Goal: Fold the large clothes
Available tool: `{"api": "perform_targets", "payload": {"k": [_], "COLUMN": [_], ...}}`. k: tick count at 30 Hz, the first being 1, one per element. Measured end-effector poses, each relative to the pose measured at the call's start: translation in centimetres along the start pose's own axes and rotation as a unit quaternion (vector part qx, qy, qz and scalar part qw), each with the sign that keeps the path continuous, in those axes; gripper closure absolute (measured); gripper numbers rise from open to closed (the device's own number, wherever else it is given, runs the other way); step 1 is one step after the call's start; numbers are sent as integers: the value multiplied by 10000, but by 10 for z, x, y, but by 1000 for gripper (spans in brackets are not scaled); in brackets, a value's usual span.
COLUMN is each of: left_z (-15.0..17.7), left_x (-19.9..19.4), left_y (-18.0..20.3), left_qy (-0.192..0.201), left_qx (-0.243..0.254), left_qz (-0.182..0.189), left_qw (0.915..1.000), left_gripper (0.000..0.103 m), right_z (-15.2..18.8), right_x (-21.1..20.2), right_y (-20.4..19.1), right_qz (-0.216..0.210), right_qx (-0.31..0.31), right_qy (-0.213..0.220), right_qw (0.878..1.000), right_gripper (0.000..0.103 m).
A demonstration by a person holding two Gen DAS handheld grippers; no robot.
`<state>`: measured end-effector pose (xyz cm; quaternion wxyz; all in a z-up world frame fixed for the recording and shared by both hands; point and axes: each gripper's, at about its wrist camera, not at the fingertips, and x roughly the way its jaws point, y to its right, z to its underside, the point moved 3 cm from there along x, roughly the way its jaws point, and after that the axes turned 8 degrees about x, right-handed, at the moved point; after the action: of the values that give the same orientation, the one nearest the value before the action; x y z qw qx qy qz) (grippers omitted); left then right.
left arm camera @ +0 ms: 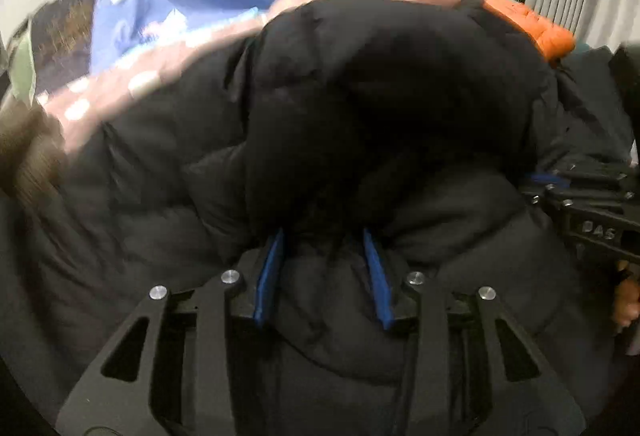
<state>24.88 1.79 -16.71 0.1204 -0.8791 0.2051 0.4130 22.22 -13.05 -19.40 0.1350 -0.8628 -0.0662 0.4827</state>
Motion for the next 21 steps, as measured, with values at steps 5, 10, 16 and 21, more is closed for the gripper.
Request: {"api": "perform_targets", "payload": {"k": [5,10,16,21], "left_z": [-9,-53,-77,-78], "left_x": [-44,-75,-1,19], "left_y": [-18,-65,-99,-100], "left_qy": [505,1185,283,602], "left_qx": [-196,-665,-1433,-1981], "left_qz": [428,327,933,1449], "left_qw": [9976,9902,9849,9675], "left_gripper": [61,44,24,94], "right_z": [-22,-91,-128,-123], "right_x": [-42,-62,1,-26], "right_y": [3,17,15,14], "right_qz": [-435,-456,-722,-704], "right_qx": [-116,162,371,339], "right_qy": [200,819,99,947], "right_qw": [9988,9955,9967,9924], "right_gripper": [90,63,58,102]}}
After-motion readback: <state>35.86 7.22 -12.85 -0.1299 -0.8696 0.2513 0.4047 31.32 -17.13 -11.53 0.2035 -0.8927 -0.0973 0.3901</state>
